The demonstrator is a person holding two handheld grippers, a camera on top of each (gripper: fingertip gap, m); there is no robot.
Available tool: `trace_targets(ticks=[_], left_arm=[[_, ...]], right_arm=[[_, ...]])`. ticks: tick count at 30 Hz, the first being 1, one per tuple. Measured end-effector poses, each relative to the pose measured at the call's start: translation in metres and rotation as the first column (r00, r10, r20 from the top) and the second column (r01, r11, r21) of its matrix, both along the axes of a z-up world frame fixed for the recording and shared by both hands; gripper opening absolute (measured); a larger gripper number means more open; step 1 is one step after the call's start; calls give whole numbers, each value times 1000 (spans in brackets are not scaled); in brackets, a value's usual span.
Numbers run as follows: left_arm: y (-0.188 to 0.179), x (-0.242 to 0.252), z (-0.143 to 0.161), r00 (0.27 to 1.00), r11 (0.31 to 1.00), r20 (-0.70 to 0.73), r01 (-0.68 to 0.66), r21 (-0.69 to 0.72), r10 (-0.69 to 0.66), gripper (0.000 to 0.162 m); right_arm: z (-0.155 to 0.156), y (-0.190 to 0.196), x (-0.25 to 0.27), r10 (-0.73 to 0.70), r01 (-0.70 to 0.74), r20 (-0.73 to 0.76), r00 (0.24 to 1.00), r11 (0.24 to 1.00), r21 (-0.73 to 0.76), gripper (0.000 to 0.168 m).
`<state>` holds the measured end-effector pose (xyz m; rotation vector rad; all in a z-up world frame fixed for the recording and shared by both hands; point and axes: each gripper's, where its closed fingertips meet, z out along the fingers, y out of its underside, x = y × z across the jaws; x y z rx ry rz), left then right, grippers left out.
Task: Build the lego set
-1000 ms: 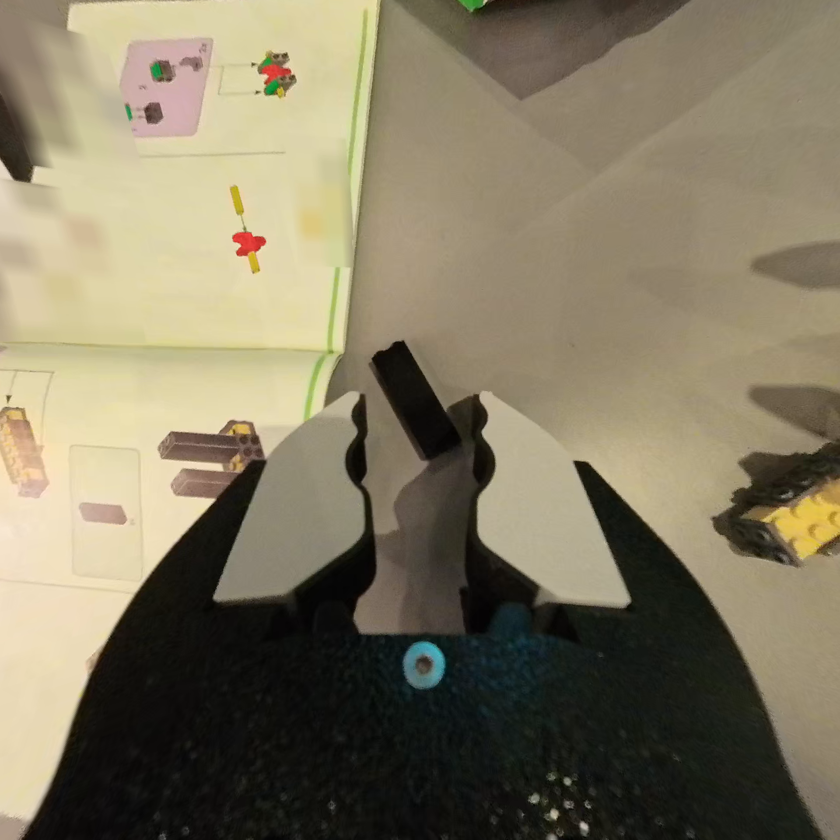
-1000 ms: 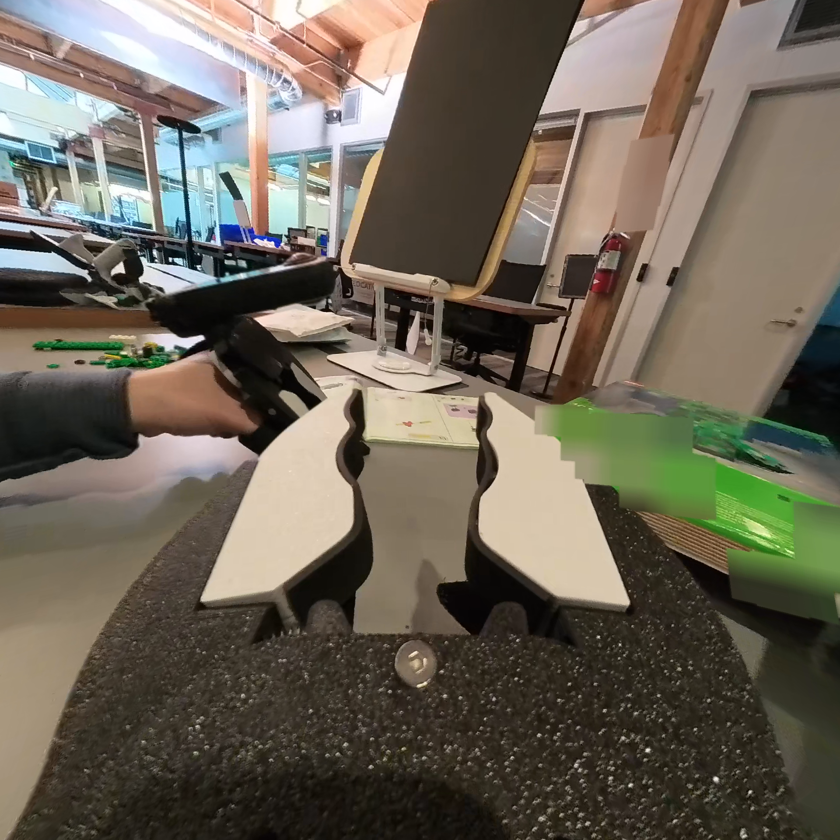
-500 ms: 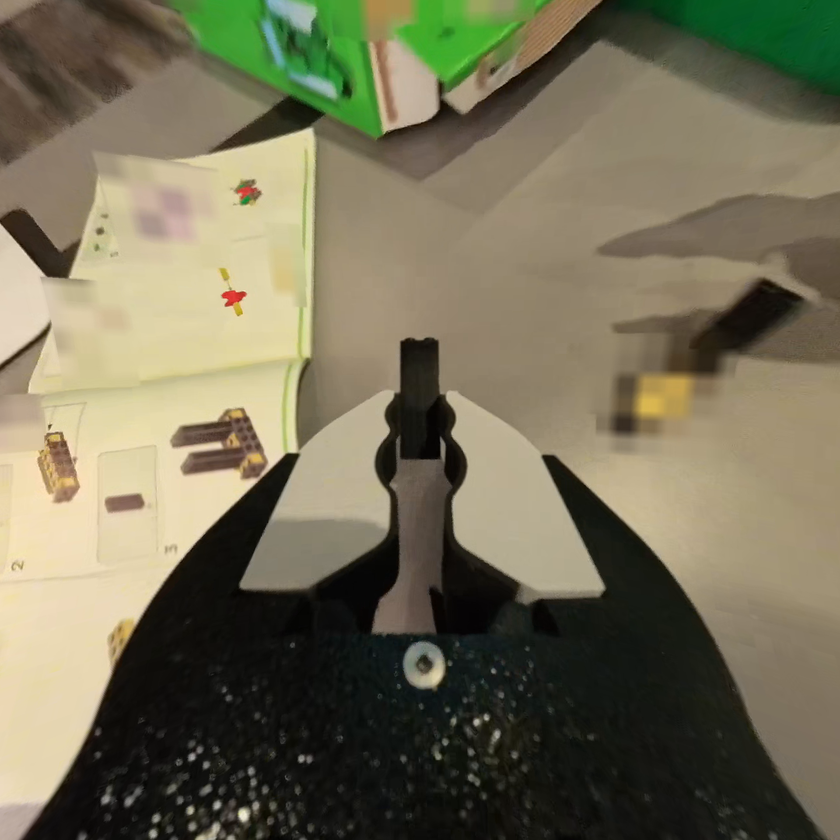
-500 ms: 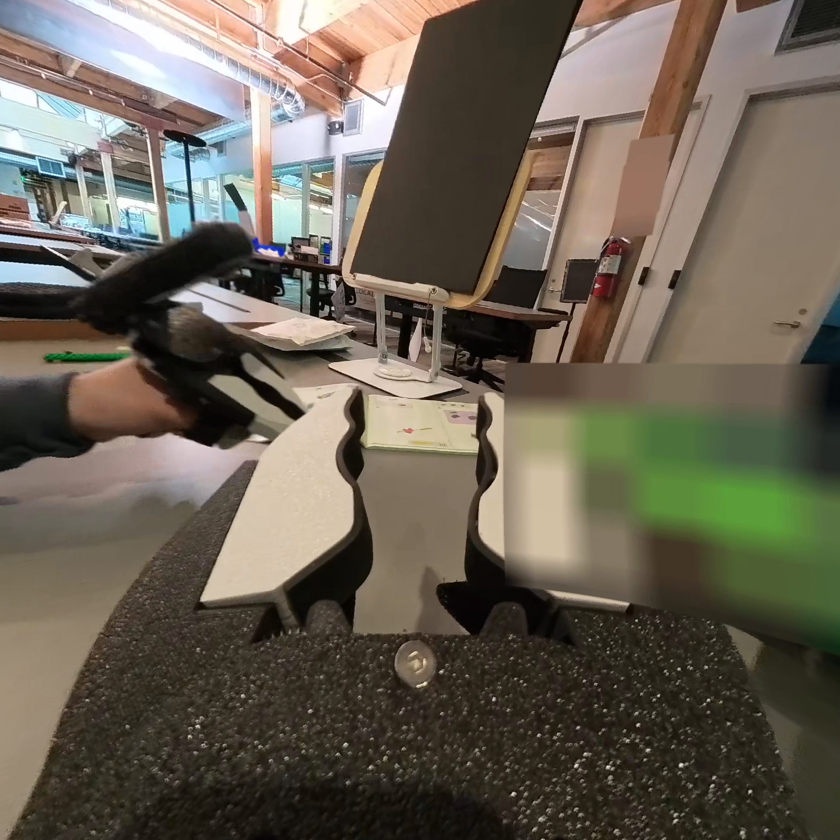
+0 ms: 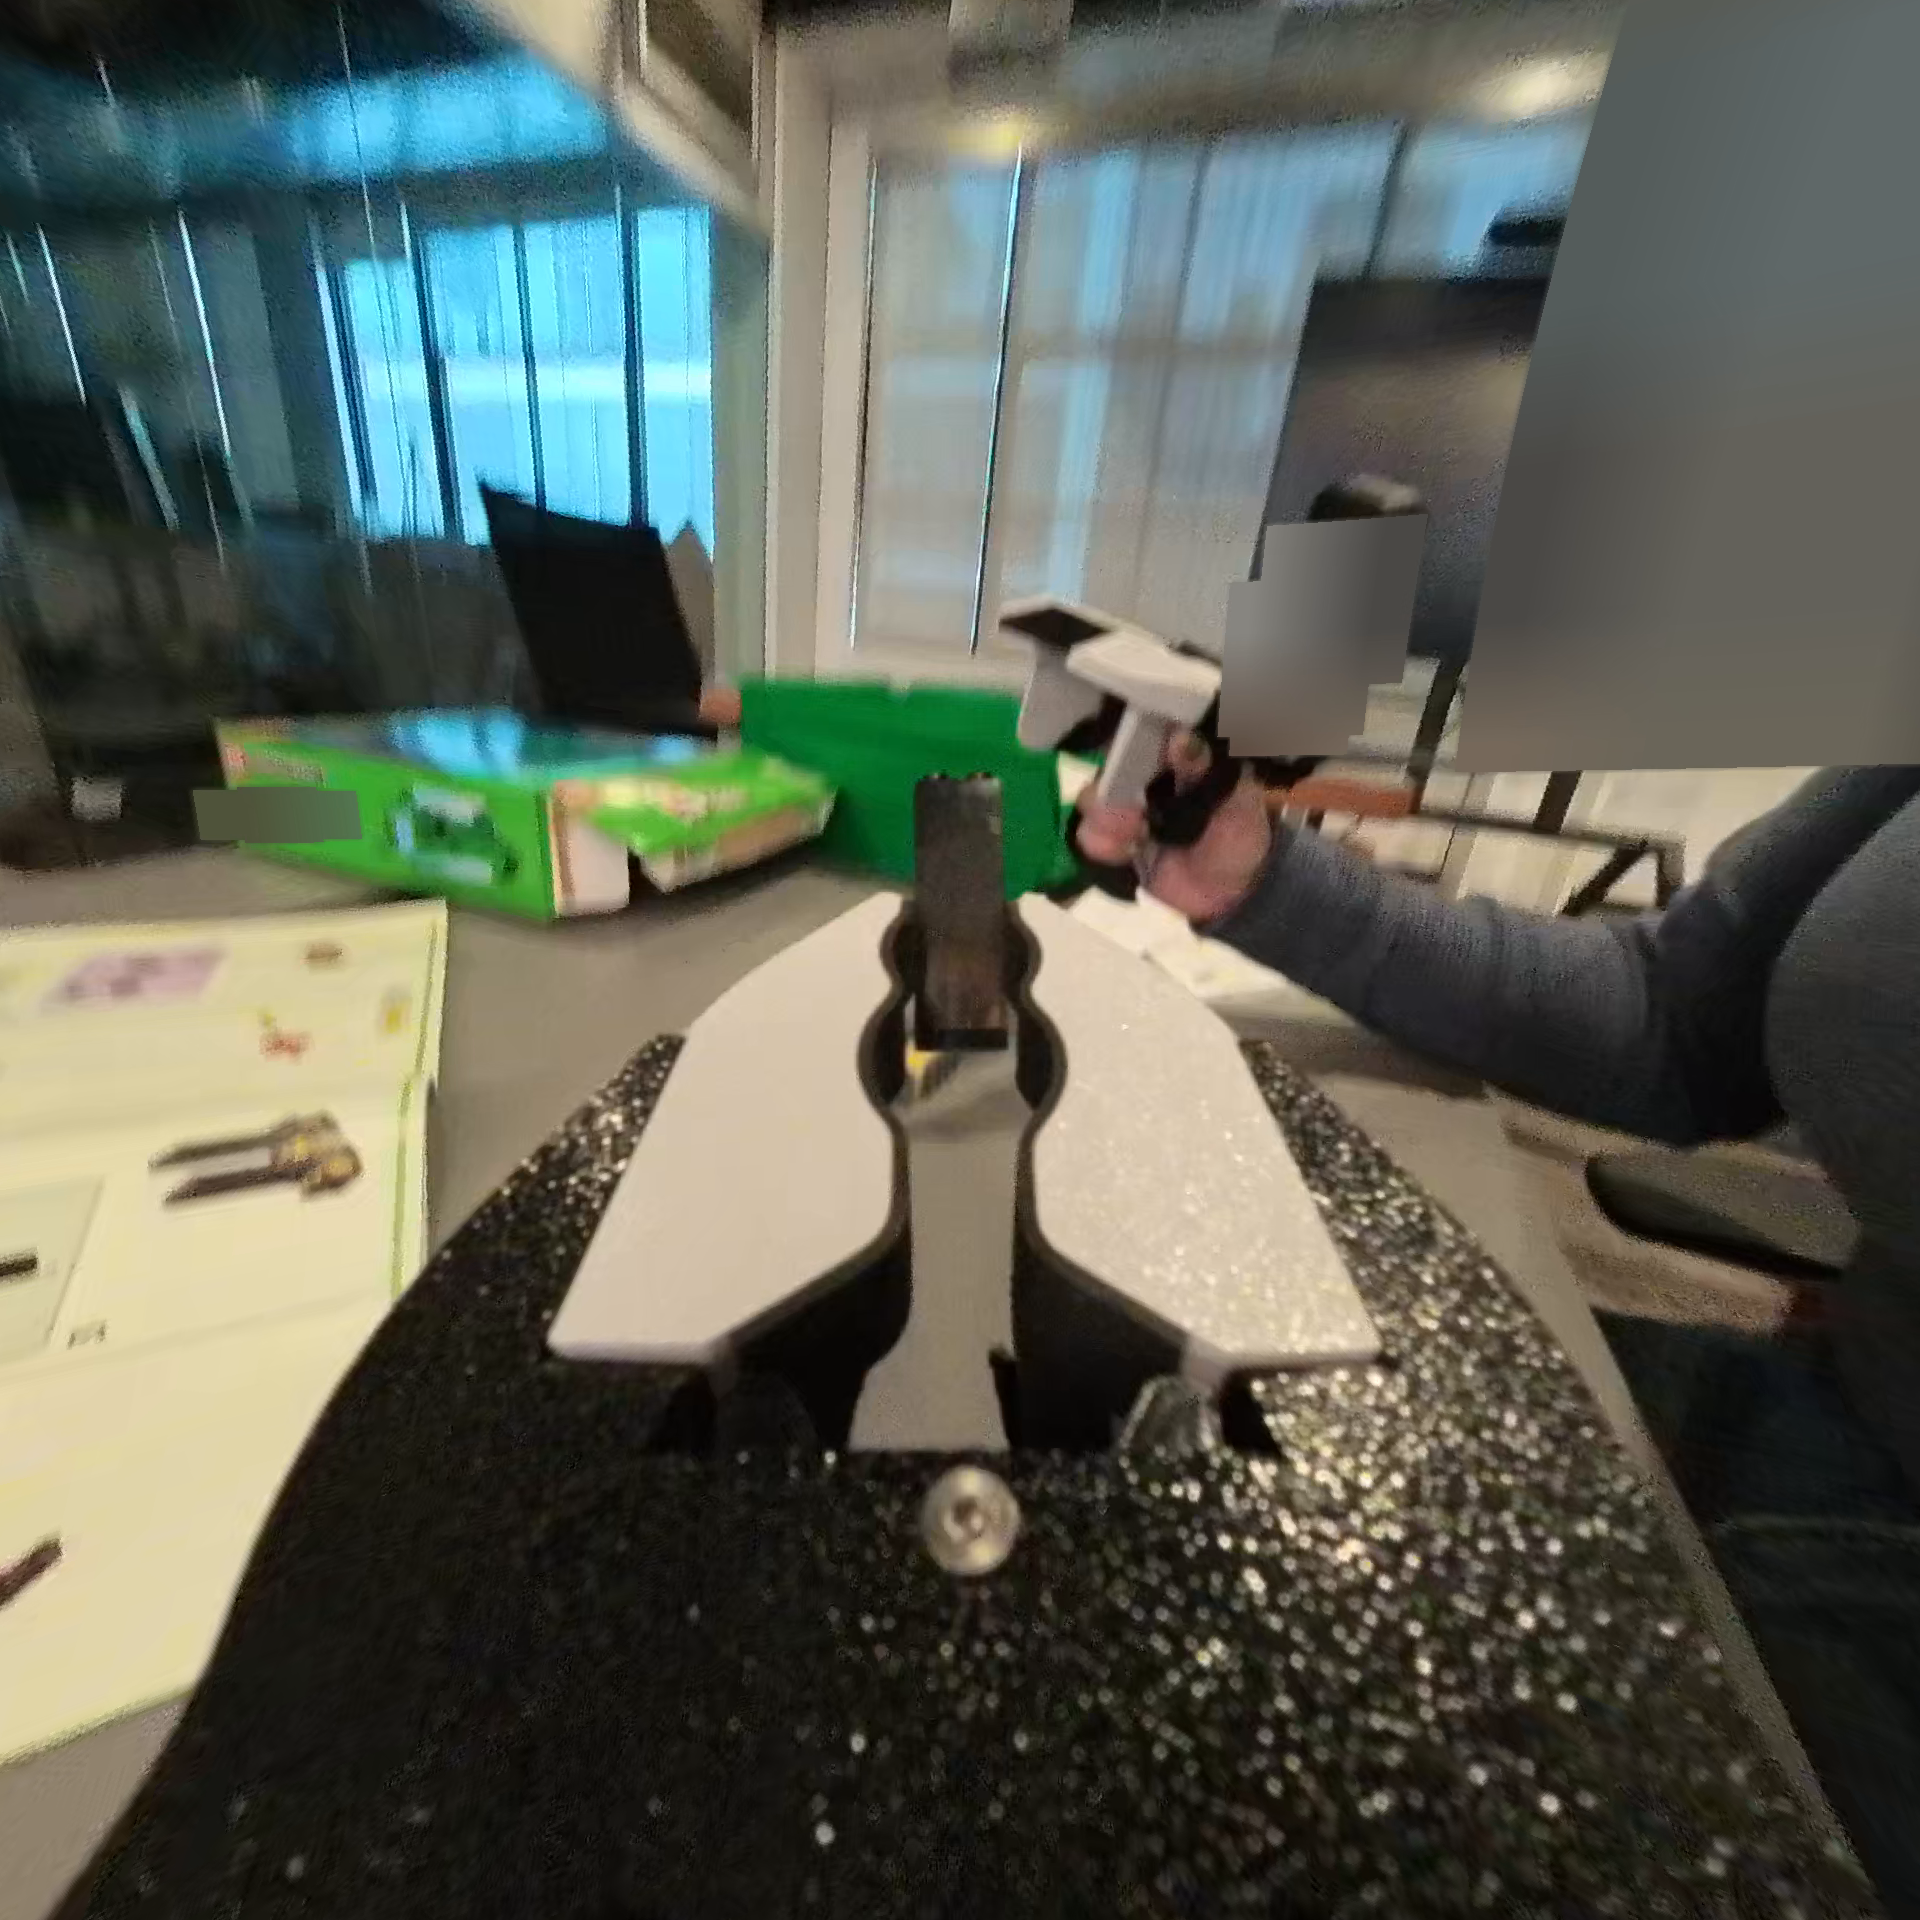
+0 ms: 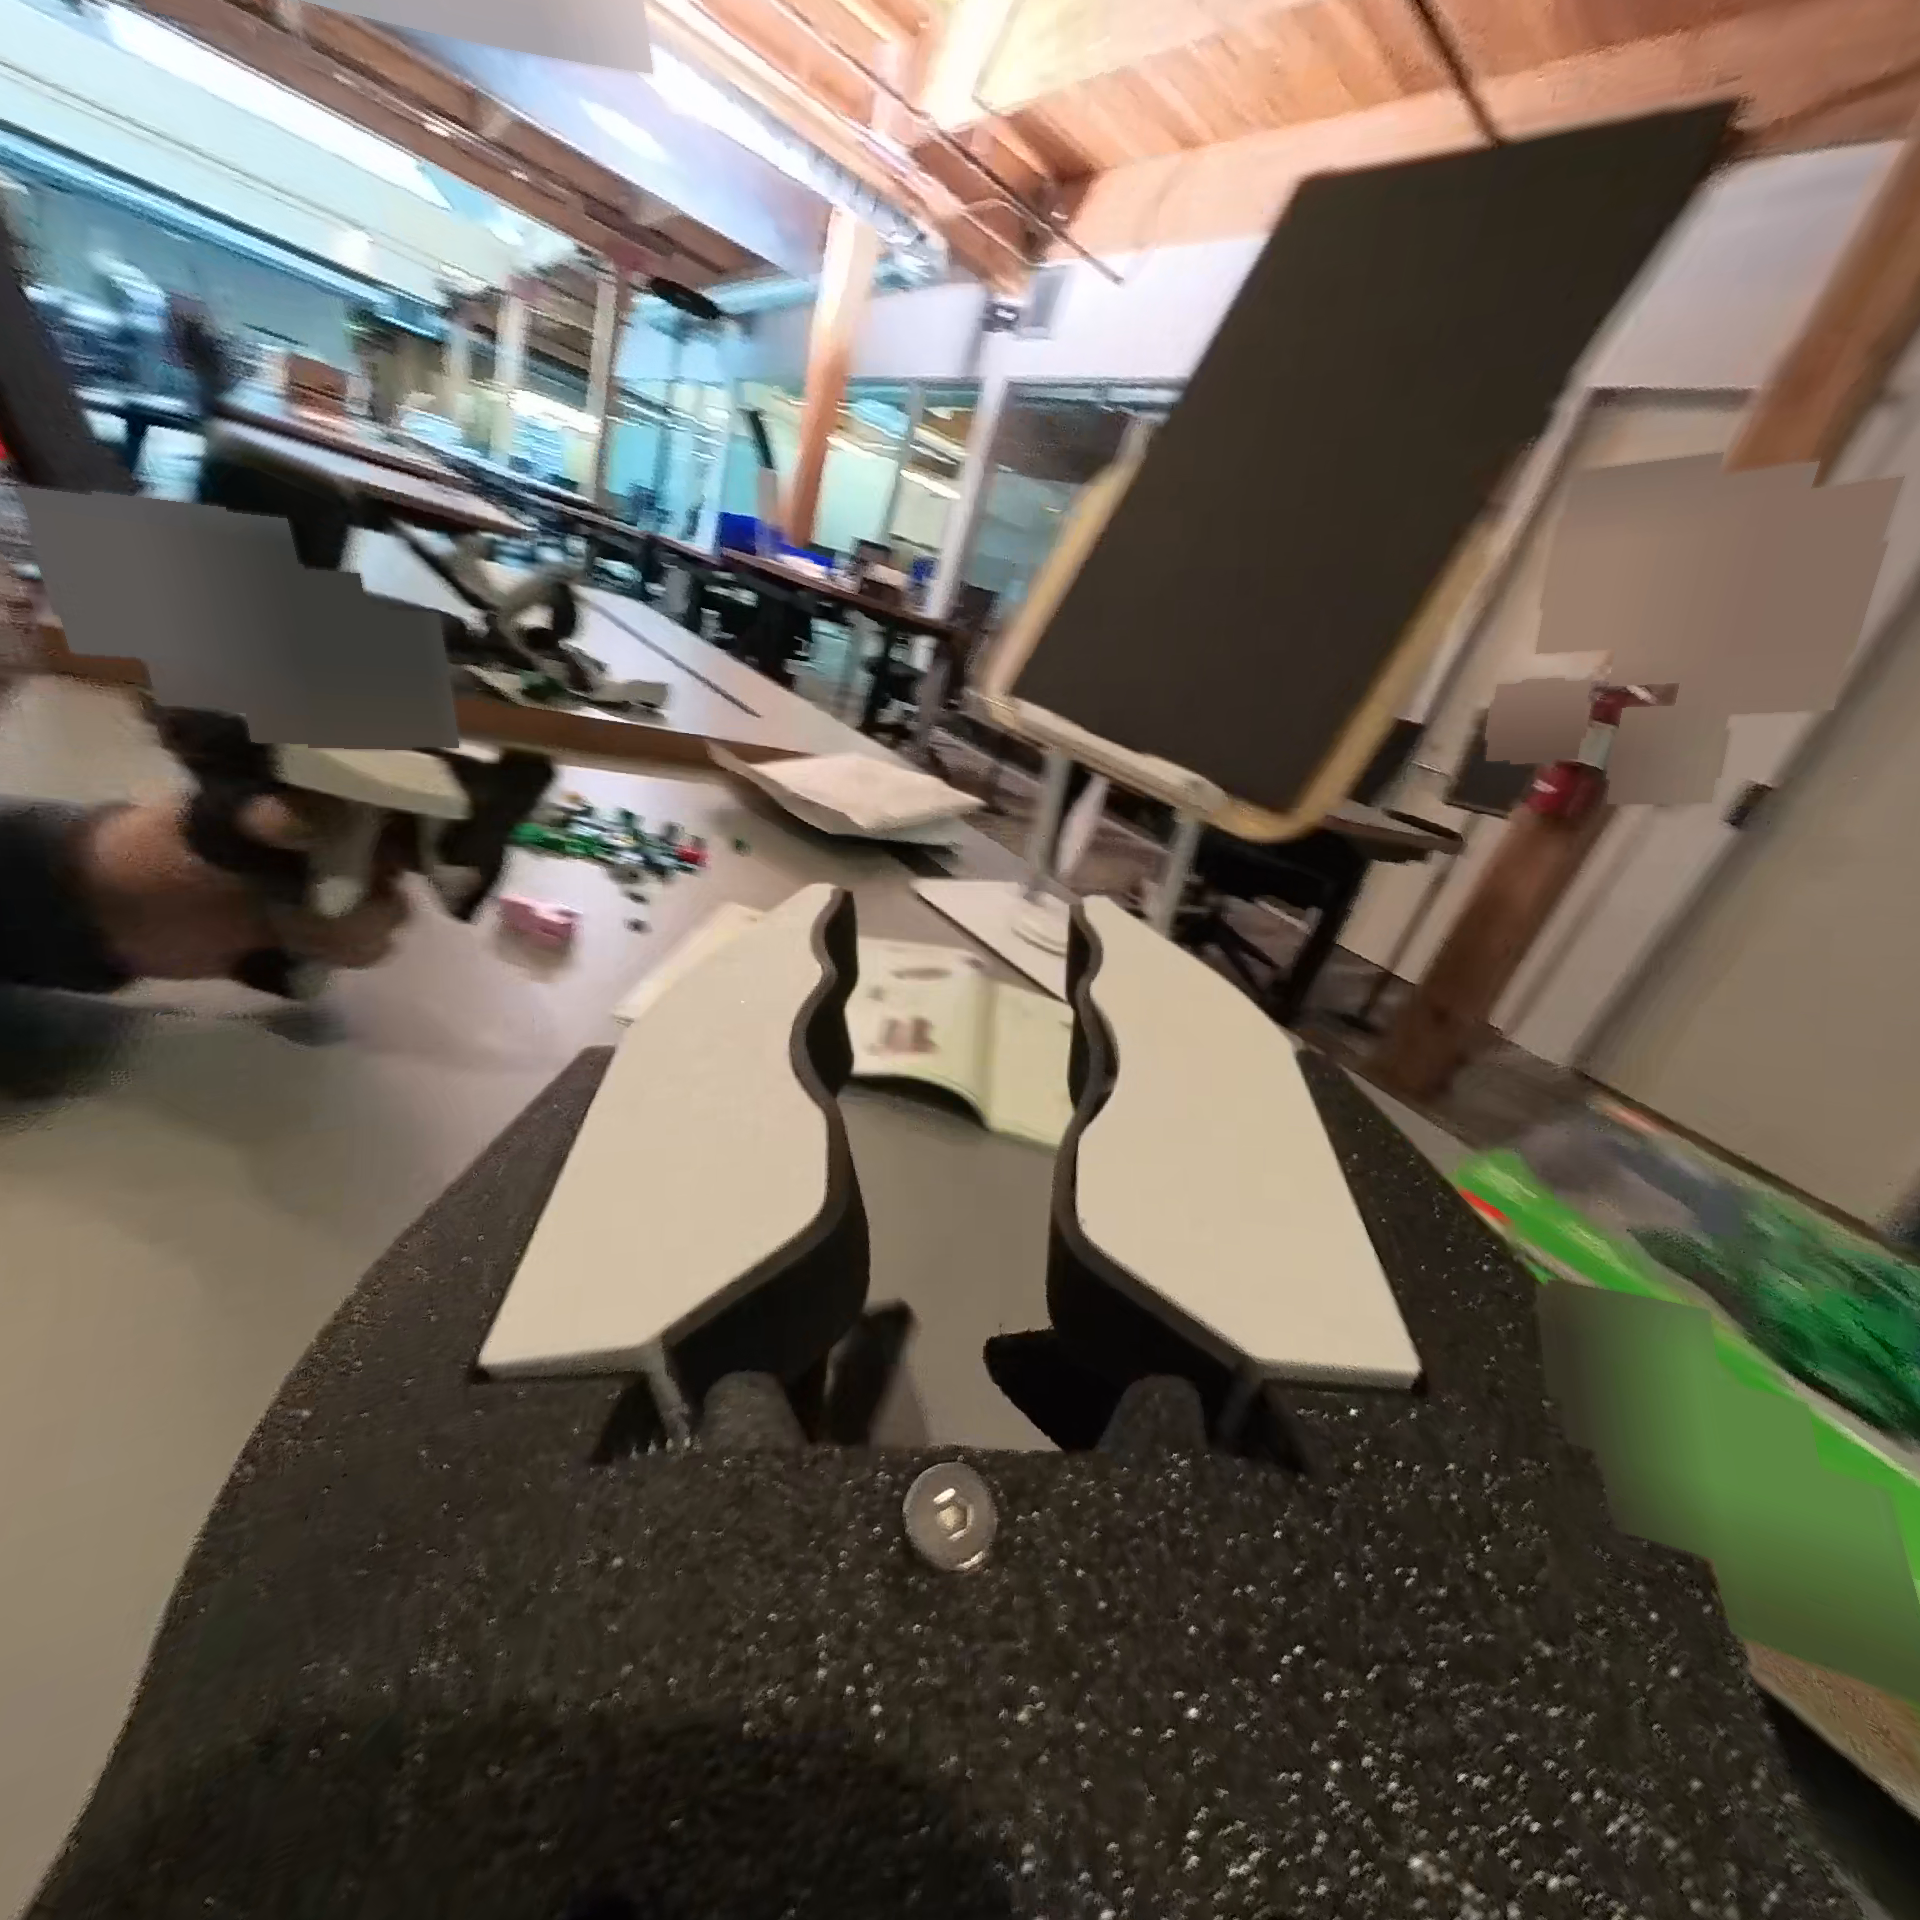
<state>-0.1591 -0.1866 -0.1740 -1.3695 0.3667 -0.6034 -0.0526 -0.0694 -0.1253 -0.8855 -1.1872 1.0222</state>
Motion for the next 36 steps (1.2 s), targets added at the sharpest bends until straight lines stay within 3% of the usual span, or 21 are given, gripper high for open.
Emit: trace_targets(ticks=[3, 6, 12, 21, 30, 31, 34, 36], left_arm=[[-11, -6, 11, 999, 991, 33, 4, 132, -8, 16], [-15, -9, 18, 999, 976, 18, -32, 214, 29, 16], [-21, -3, 24, 996, 971, 65, 41, 237, -58, 16], [-23, 12, 21, 991, 968, 36, 117, 220, -128, 16], [-18, 27, 10, 988, 972, -22, 154, 177, -153, 16], [-17, 27, 10, 989, 974, -18, 146, 173, -145, 18], [-6, 17, 6, 999, 990, 2, 52, 134, -53, 52], [-1, 8, 5, 1000, 993, -8, -13, 120, 15, 56]], right_arm=[[9, -49, -23, 132, -133, 55, 990, 991, 17, 37], [-3, -89, -48, 252, -252, 149, 956, 968, -23, 37], [-32, -132, -86, 421, -399, 237, 876, 907, -138, 38], [-16, -141, -94, 602, -524, 137, 787, 769, -366, 28], [-24, -147, -91, 593, -518, 210, 777, 793, -320, 18], [-24, -146, -91, 585, -513, 220, 780, 800, -310, 17], [-31, -138, -89, 542, -476, 303, 784, 838, -269, 17], [-46, -128, -85, 505, -439, 437, 745, 863, -248, 17]])
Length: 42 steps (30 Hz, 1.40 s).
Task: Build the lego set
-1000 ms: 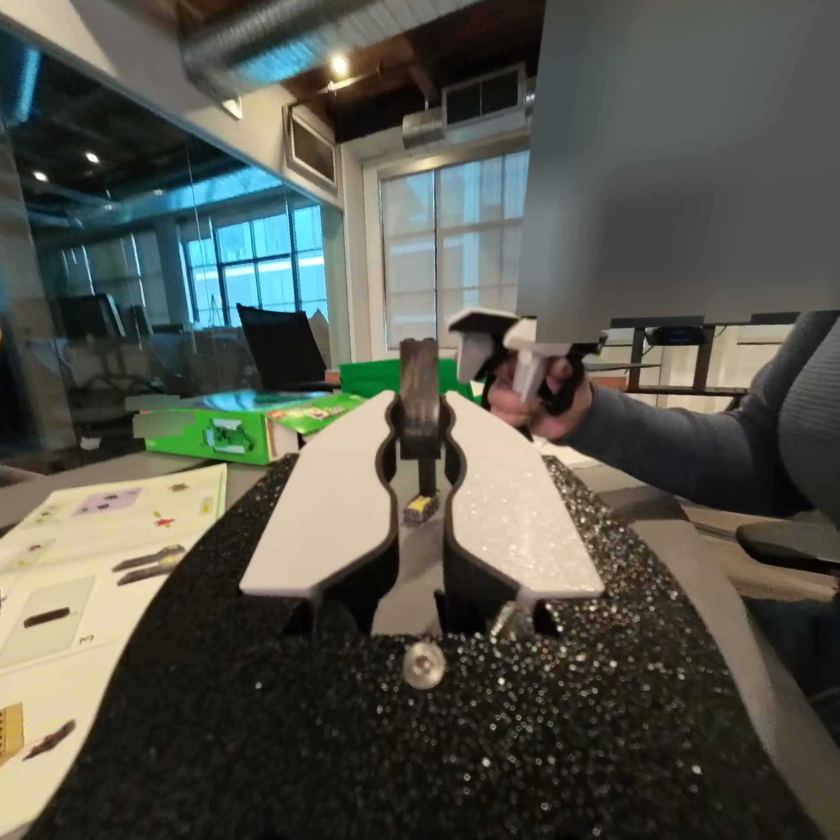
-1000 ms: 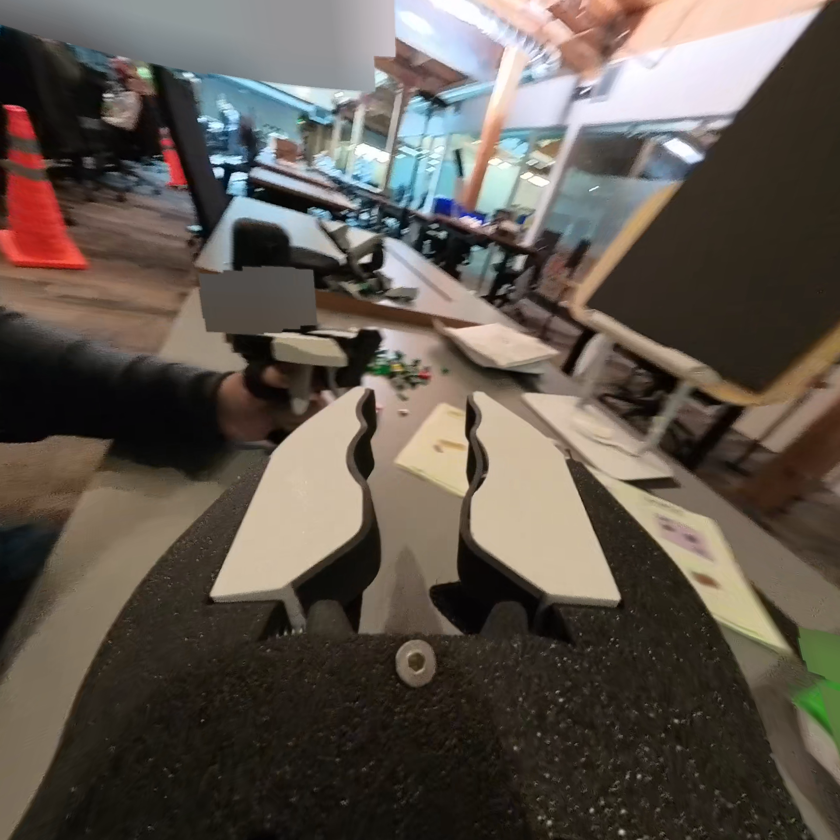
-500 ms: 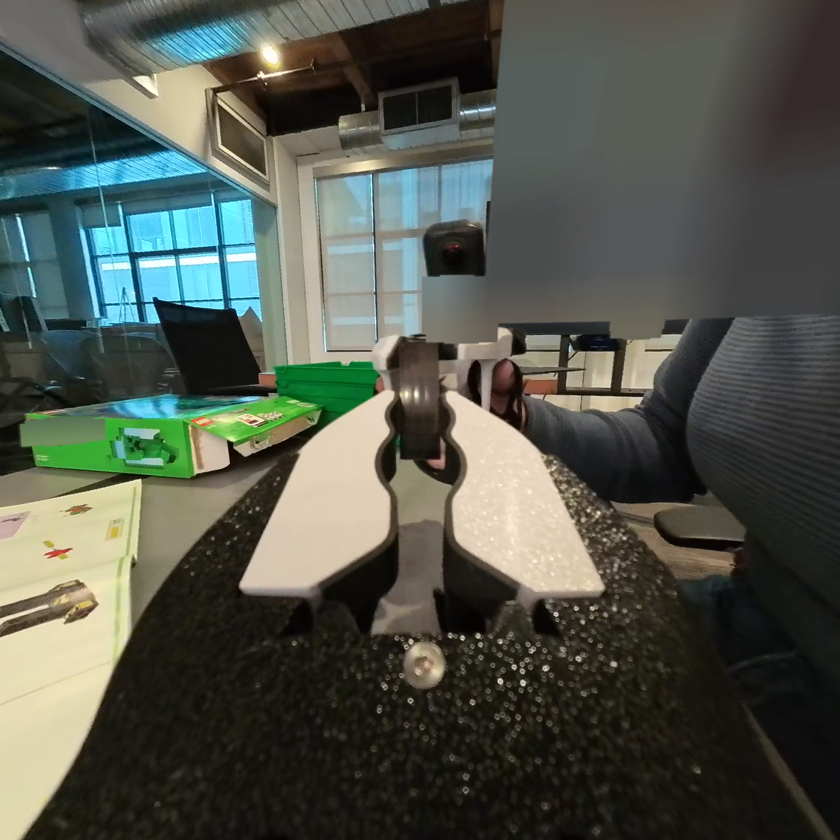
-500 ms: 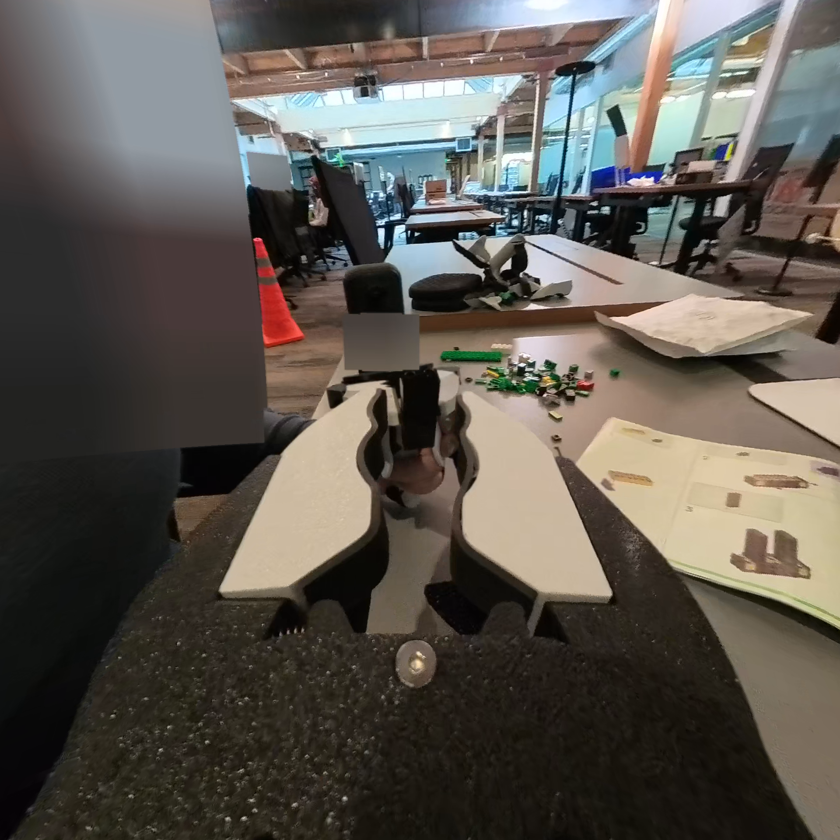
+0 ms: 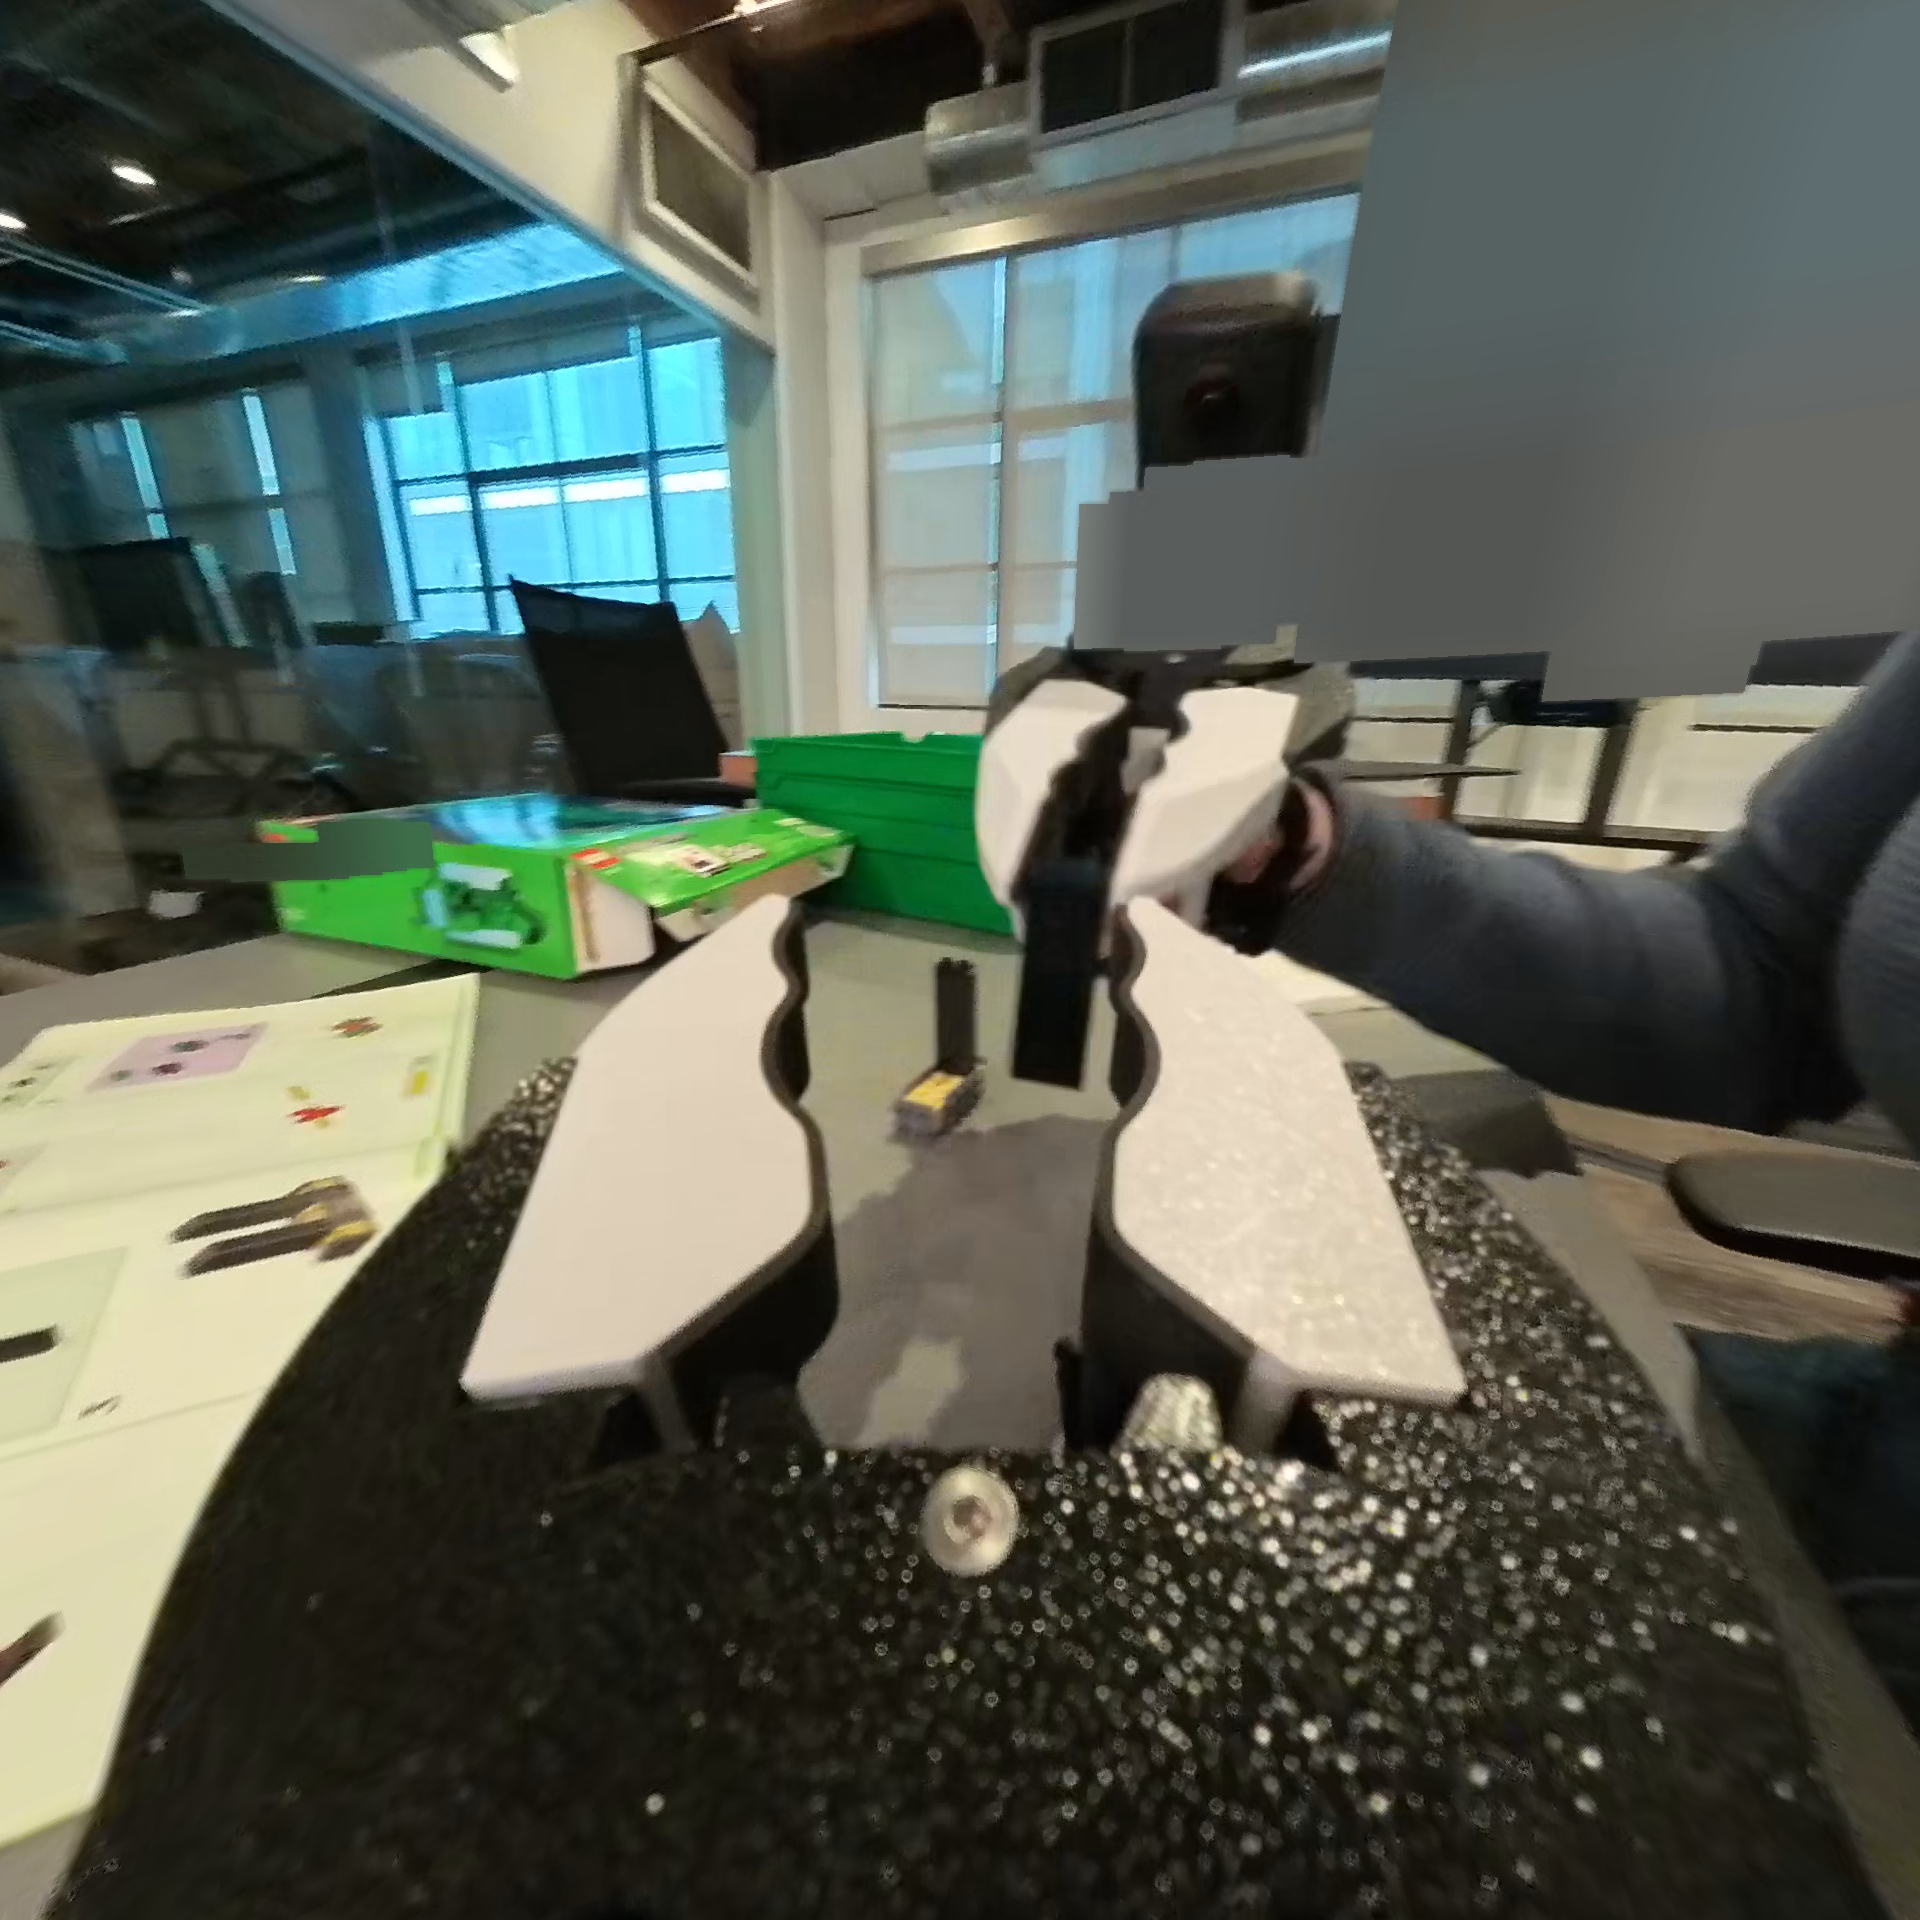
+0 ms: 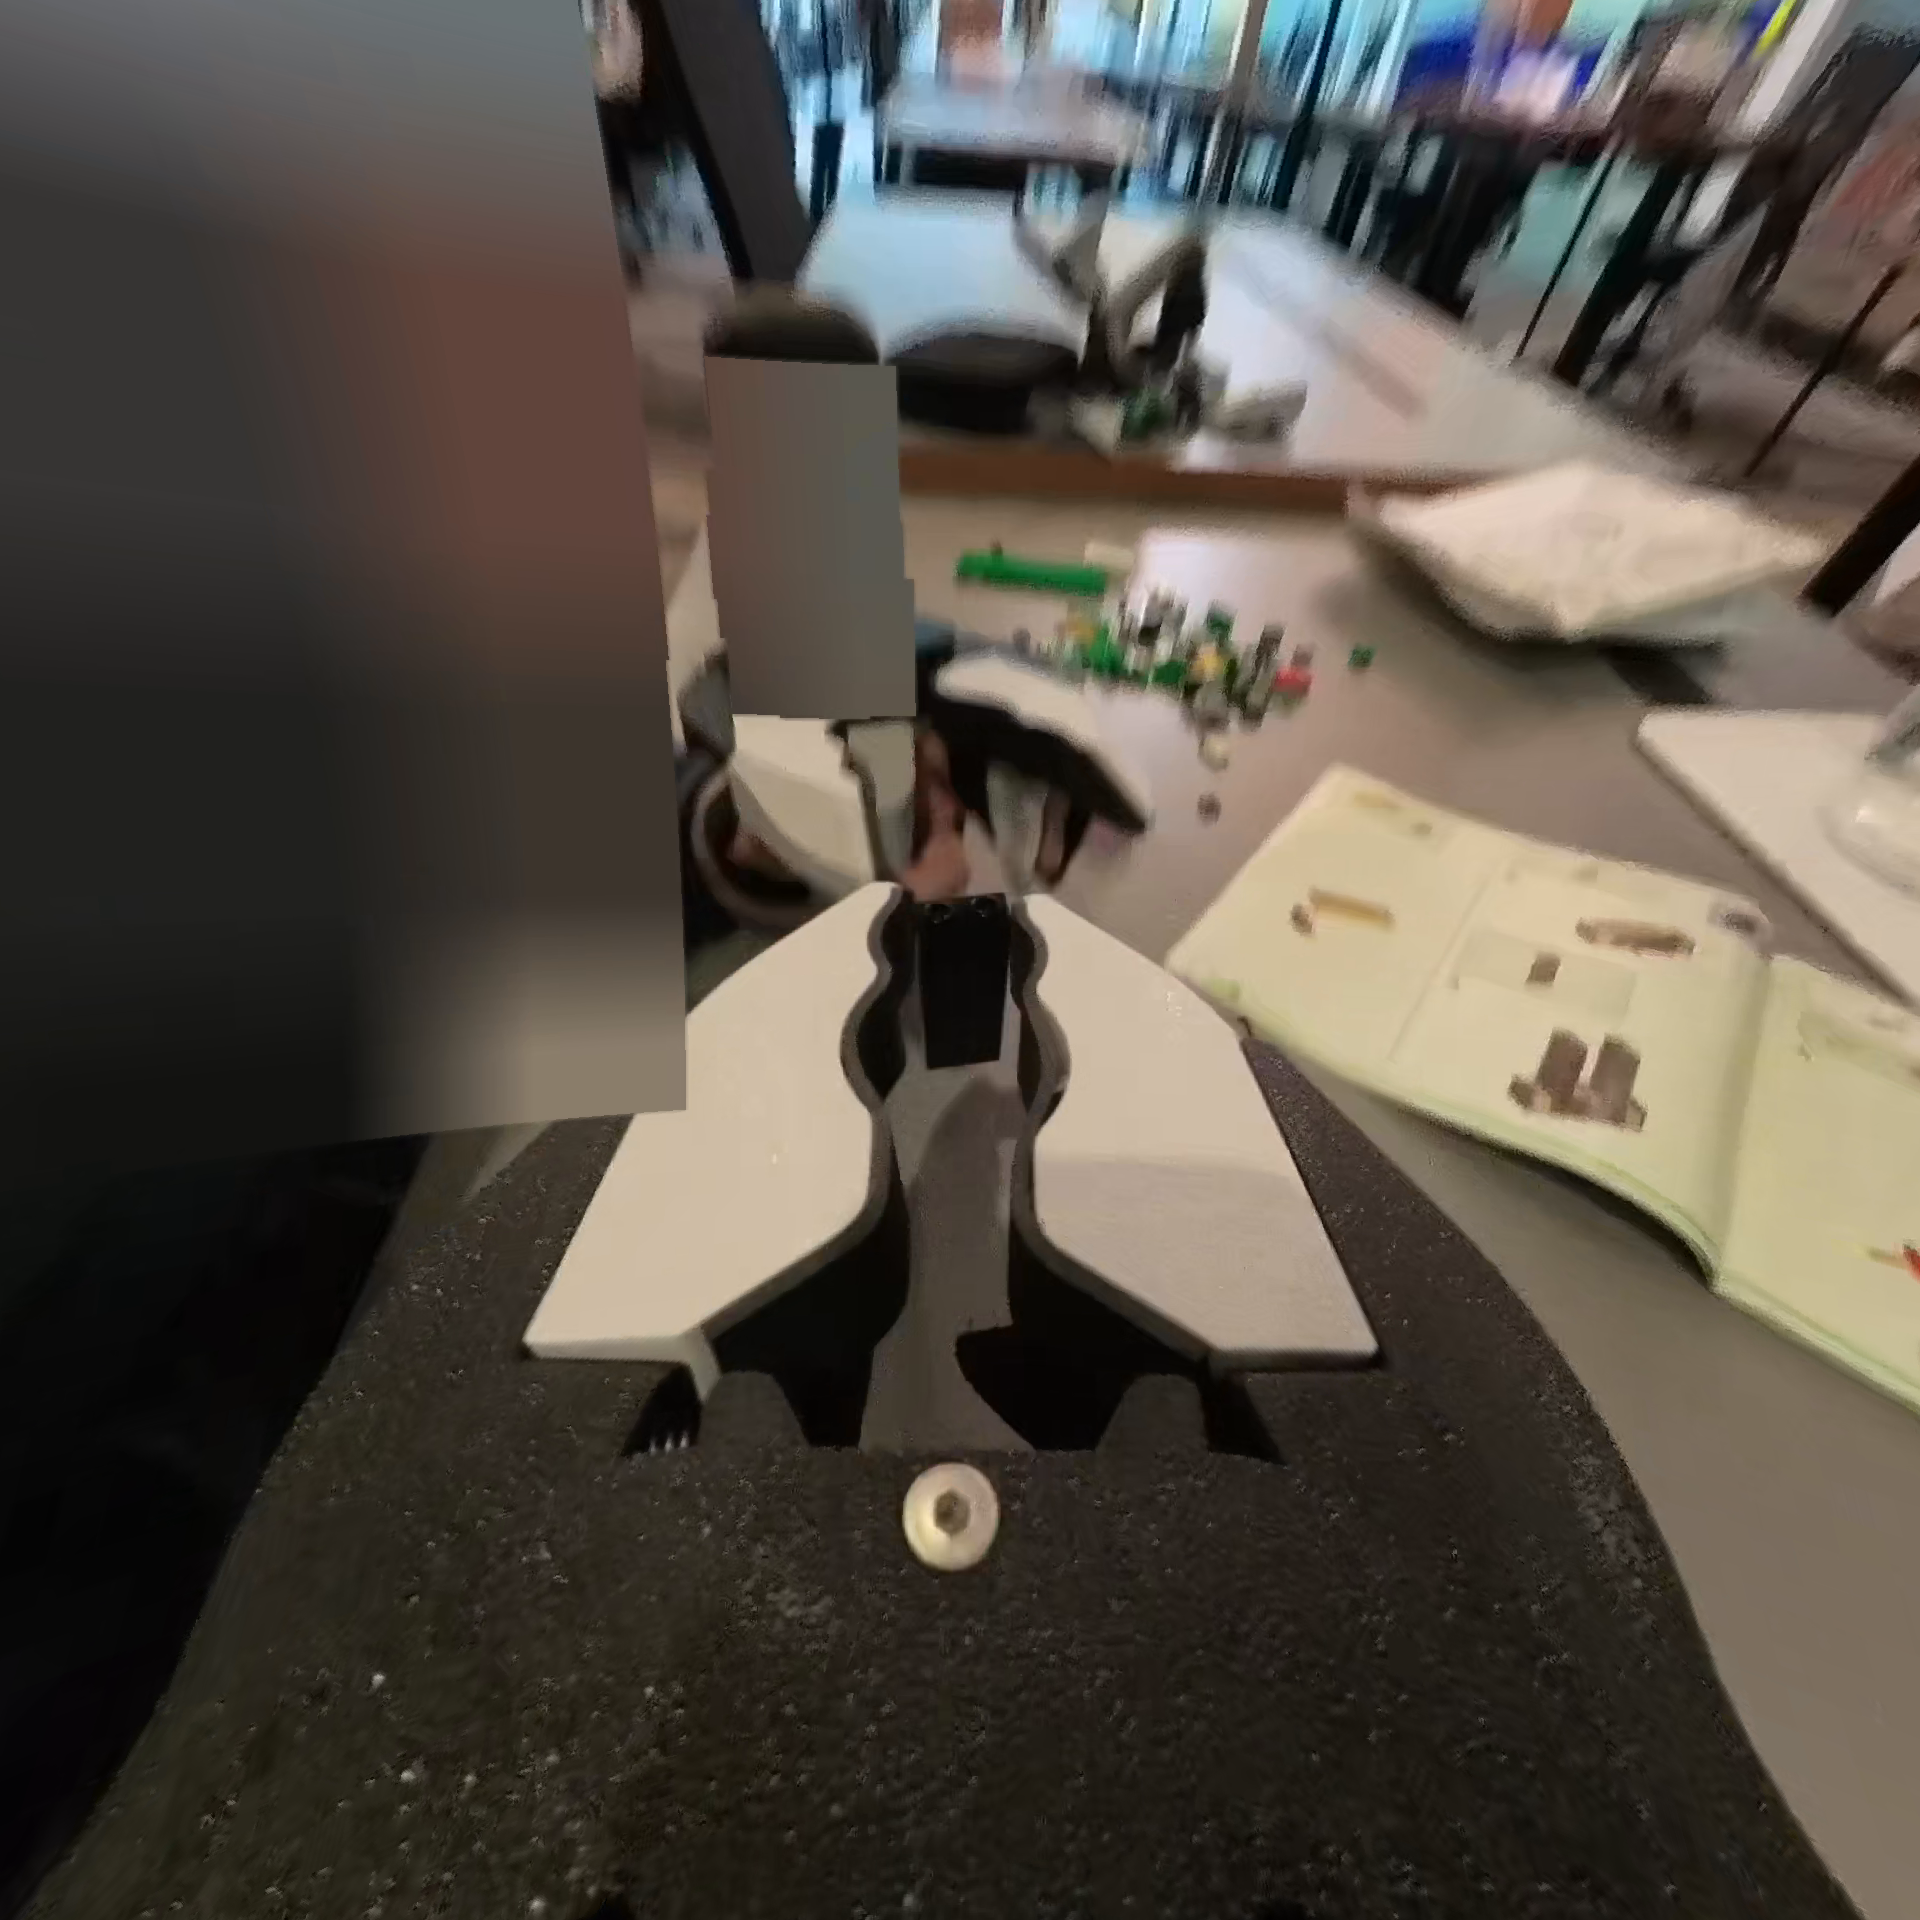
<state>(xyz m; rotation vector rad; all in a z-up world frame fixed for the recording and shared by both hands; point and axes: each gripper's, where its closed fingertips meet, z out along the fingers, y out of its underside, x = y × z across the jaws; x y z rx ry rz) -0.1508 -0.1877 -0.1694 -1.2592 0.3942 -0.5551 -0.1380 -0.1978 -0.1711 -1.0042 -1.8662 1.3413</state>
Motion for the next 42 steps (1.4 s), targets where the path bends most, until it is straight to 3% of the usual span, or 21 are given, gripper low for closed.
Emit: trace_targets(ticks=[3, 7, 10, 13, 16, 19, 24, 28, 33, 42], left_arm=[[5, -14, -2, 993, 994, -28, -112, -8, 112, 55], [10, -31, -5, 969, 970, -62, -241, -22, 239, 52], [10, -41, -4, 946, 949, -83, -316, -13, 314, 50], [9, -52, -4, 917, 921, -97, -390, -7, 388, 49], [8, -57, -3, 912, 914, -75, -405, -16, 402, 49], [8, -60, -3, 916, 916, -46, -399, -36, 398, 51], [6, -54, -1, 931, 930, -43, -365, -34, 364, 51], [21, -19, -17, 956, 962, -185, -250, -109, 227, 50], [54, 34, -43, 943, 946, -331, -66, -318, -46, 50], [113, 69, -91, 812, 842, -496, -12, -539, -306, 49]], right_arm=[[-36, 6, 13, 36, -77, 318, 947, 990, 116, 17], [-84, 19, 30, -60, -213, 644, 763, 917, 337, 17], [-115, 22, 43, -121, -347, 792, 599, 852, 393, 17], [-133, 20, 44, -148, -415, 831, 536, 811, 412, 17], [-130, 15, 35, -138, -378, 814, 564, 833, 403, 17], [-117, 15, 46, -145, -304, 808, 571, 877, 373, 29], [-75, 48, 69, -223, 14, 560, 797, 936, 352, 44], [-70, 102, 93, -365, 280, 365, 857, 923, 265, 52], [-74, 125, 97, -343, 329, 232, 910, 939, 97, 53], [-74, 143, 94, -344, 345, 72, 936, 939, -4, 59]])
